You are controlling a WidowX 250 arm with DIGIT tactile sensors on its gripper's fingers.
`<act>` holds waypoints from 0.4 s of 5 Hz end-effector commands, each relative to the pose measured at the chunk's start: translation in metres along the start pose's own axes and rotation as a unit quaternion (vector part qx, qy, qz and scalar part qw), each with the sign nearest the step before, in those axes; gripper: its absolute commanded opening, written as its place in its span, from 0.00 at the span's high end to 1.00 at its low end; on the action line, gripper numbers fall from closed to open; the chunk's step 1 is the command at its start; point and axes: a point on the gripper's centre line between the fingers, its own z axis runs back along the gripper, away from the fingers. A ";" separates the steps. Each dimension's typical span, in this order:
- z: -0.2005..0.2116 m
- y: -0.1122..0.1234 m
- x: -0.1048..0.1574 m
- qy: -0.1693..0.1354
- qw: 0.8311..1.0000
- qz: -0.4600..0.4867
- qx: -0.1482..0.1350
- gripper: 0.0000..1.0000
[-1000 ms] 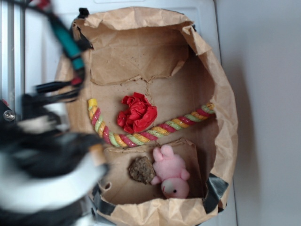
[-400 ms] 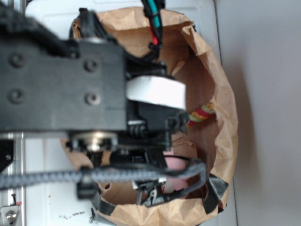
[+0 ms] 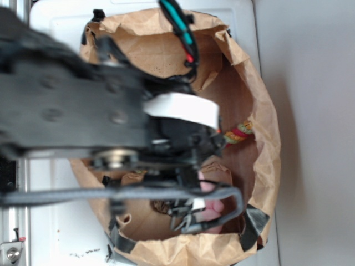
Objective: Grab the multicolored rope.
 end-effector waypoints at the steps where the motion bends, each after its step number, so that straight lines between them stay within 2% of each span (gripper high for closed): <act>1: -0.018 -0.011 0.016 -0.007 1.000 0.002 0.010 0.00; 2: -0.025 -0.016 0.021 -0.001 1.000 0.011 0.014 0.00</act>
